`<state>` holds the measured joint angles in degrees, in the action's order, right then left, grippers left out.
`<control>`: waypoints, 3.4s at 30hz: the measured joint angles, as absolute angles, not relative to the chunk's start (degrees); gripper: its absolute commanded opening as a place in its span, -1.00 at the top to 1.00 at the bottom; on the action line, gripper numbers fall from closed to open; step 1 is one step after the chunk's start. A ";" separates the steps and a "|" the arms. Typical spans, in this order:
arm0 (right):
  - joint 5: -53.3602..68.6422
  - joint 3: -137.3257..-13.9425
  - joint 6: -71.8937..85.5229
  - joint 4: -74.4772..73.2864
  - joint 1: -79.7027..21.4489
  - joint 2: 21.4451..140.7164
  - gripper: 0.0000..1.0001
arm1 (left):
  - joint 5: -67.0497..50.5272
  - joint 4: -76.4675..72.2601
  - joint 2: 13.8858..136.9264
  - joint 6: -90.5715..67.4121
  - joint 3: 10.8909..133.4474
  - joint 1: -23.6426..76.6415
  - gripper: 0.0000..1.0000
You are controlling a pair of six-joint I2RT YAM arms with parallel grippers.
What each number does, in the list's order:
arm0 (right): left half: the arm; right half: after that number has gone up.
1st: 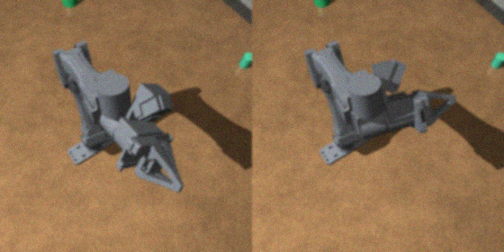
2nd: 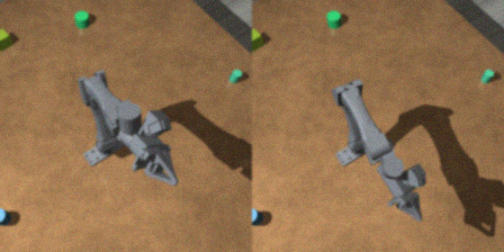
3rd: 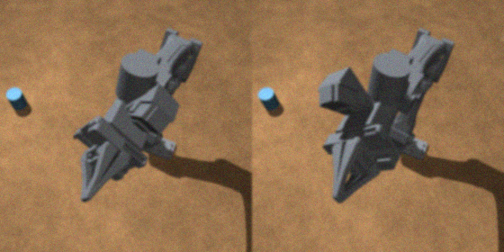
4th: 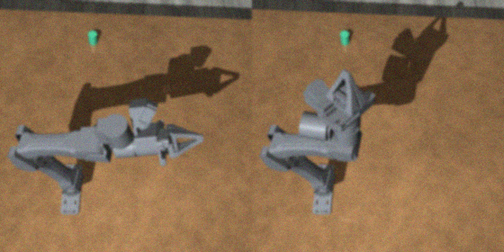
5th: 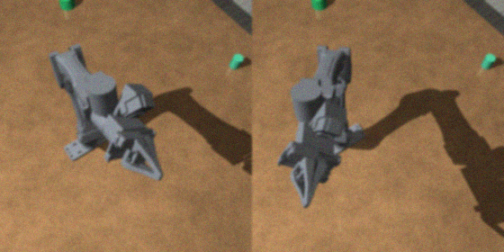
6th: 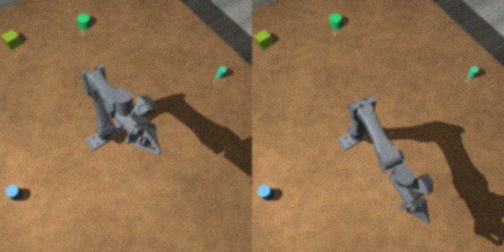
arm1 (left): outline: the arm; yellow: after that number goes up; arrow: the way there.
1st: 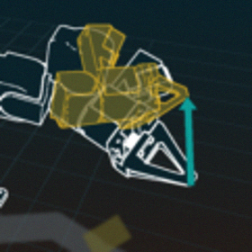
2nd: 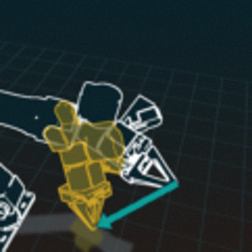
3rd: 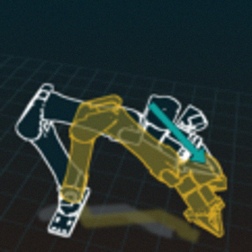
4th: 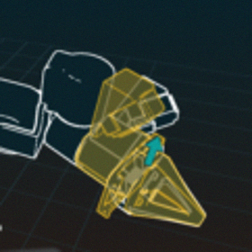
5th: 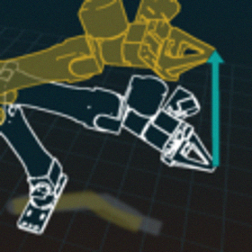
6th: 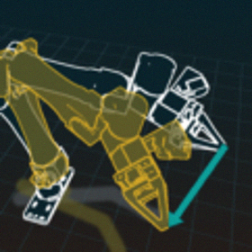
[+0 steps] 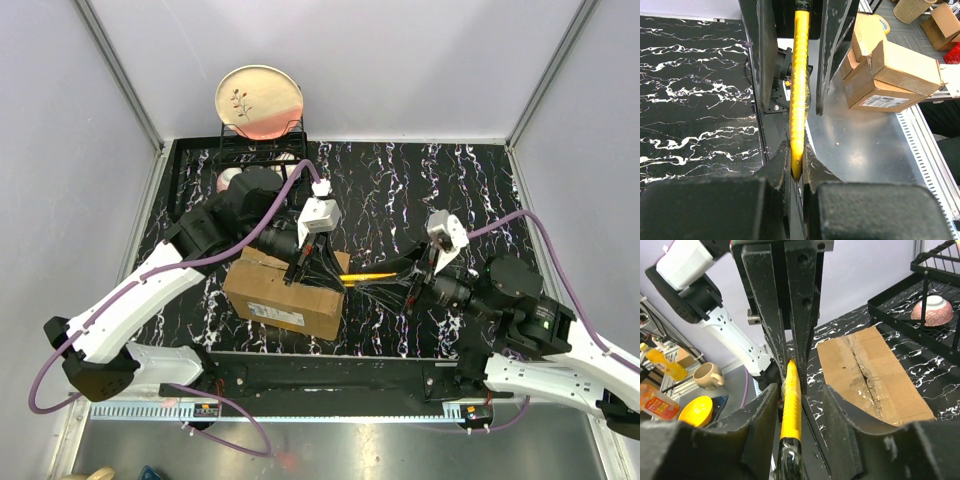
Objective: Unpack the express box
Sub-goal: Cut the express box at the center of the board.
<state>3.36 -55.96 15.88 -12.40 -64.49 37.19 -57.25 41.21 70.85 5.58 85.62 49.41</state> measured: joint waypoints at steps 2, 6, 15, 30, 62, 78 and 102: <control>4.69 -55.96 16.08 -13.04 -64.49 37.54 0.26 | -57.23 41.30 70.85 5.74 85.62 49.41 1.00; 5.80 -56.03 16.47 -13.30 -64.49 37.30 0.45 | -57.25 41.60 70.76 5.78 85.60 49.41 1.00; 6.81 -56.12 16.47 -13.69 -64.49 36.51 0.92 | -57.23 41.28 70.08 5.74 84.62 49.60 1.00; -1.96 -51.72 23.09 -15.11 -64.49 29.28 1.00 | -41.76 46.70 67.77 18.02 81.17 49.82 -0.92; -30.79 -41.67 38.28 -11.40 -54.59 46.87 1.00 | -12.75 37.10 58.43 59.05 56.25 49.89 -0.77; -11.97 -47.92 34.94 13.78 -43.90 76.51 1.00 | -10.26 26.04 56.90 61.95 49.47 49.93 -0.50; 9.17 -42.59 42.54 32.58 -43.27 82.54 1.00 | -10.28 28.93 54.22 63.61 48.71 50.30 -0.40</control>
